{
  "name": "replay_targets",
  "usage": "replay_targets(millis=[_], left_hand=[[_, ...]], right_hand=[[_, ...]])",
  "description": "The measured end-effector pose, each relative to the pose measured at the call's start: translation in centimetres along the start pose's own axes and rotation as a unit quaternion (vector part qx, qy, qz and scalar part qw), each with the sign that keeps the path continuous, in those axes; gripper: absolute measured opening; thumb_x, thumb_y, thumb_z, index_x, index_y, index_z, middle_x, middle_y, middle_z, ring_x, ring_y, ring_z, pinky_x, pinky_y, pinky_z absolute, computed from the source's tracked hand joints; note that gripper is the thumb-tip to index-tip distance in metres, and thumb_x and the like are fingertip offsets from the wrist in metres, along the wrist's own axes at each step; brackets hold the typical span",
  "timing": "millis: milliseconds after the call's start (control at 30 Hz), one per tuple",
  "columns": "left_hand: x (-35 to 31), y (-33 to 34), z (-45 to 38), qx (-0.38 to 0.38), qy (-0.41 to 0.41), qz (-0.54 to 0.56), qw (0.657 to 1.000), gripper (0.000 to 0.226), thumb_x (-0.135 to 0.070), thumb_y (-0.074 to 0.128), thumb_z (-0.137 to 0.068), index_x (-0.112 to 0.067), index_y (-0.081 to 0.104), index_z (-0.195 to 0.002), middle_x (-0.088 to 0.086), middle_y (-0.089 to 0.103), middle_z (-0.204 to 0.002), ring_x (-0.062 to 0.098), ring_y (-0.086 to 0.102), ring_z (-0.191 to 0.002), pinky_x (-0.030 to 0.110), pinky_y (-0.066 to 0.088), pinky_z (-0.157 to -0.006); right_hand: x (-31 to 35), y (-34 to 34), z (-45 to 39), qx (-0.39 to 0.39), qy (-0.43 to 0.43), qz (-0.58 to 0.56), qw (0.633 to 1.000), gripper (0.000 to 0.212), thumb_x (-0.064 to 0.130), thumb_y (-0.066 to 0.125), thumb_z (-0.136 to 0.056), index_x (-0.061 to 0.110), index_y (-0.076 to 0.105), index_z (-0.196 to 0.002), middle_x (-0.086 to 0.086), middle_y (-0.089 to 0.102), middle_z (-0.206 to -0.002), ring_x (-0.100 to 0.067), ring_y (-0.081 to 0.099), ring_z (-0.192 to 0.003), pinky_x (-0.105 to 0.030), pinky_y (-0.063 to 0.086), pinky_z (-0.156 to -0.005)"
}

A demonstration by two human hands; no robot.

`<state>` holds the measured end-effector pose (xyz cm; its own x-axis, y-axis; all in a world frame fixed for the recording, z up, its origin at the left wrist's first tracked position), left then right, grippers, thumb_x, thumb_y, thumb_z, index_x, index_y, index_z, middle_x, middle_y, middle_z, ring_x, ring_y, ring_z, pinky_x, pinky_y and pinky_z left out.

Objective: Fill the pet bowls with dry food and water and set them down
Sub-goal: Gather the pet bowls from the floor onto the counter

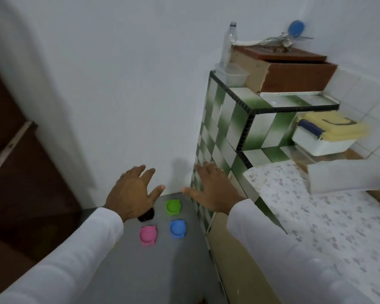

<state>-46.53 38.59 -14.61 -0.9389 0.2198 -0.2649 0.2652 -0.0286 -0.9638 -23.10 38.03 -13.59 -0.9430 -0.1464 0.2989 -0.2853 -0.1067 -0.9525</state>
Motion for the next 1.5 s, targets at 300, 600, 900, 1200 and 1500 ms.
replay_targets(millis=[300, 600, 900, 1200, 1500], left_hand=[[3.1, 3.8, -7.5, 0.012, -0.096, -0.020, 0.995, 0.093, -0.079, 0.020, -0.086, -0.022, 0.041, -0.156, 0.013, 0.037, -0.163, 0.035, 0.033, -0.150, 0.052, 0.028, -0.123], [5.2, 9.1, -10.2, 0.032, -0.177, 0.014, 0.984, 0.074, -0.069, 0.045, -0.096, -0.024, 0.044, -0.154, 0.010, 0.041, -0.160, 0.033, 0.037, -0.147, 0.047, 0.034, -0.120], [8.1, 17.9, -12.3, 0.071, -0.223, 0.066, 0.970, 0.077, -0.071, 0.042, -0.091, -0.019, 0.052, -0.147, 0.011, 0.050, -0.150, 0.034, 0.046, -0.137, 0.044, 0.042, -0.112], [13.9, 32.1, -14.5, 0.081, -0.253, 0.122, 0.956, 0.062, -0.052, 0.057, -0.097, -0.008, 0.057, -0.142, 0.020, 0.057, -0.139, 0.040, 0.051, -0.130, 0.045, 0.041, -0.109], [20.3, 48.9, -15.5, 0.085, -0.310, 0.167, 0.932, 0.056, -0.037, 0.073, -0.093, -0.005, 0.058, -0.136, 0.024, 0.060, -0.127, 0.044, 0.056, -0.119, 0.049, 0.046, -0.101]], right_hand=[[-2.4, 2.8, -11.2, 0.072, -0.059, -0.028, 0.995, 0.095, 0.079, 0.043, -0.089, 0.024, 0.015, -0.161, -0.006, 0.004, -0.170, -0.026, 0.000, -0.156, -0.048, 0.003, -0.126], [-5.6, 7.5, -17.0, 0.146, -0.070, -0.068, 0.984, 0.094, 0.075, 0.047, -0.091, 0.022, 0.016, -0.162, -0.005, 0.006, -0.170, -0.026, 0.001, -0.156, -0.047, 0.008, -0.126], [-8.9, 16.2, -19.8, 0.178, -0.032, -0.102, 0.978, 0.096, 0.074, 0.053, -0.089, 0.018, 0.022, -0.160, -0.006, 0.016, -0.168, -0.023, 0.010, -0.155, -0.040, 0.014, -0.125], [-13.5, 31.5, -22.7, 0.207, 0.053, -0.159, 0.964, 0.088, 0.064, 0.062, -0.088, 0.013, 0.033, -0.153, -0.010, 0.038, -0.156, -0.025, 0.034, -0.143, -0.032, 0.028, -0.114], [-17.8, 48.7, -25.7, 0.201, 0.149, -0.219, 0.943, 0.074, 0.062, 0.066, -0.087, 0.013, 0.046, -0.139, -0.001, 0.051, -0.123, -0.022, 0.052, -0.117, -0.031, 0.042, -0.094]])
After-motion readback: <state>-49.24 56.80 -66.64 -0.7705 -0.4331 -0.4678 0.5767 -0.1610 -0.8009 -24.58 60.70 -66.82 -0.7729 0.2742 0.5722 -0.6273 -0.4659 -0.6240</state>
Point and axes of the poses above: each hand's wrist, its own z-axis away from the middle knuckle, its own y-axis out of the palm, x = y × z, the point moved 4 cm from there along -z, towards the middle knuckle
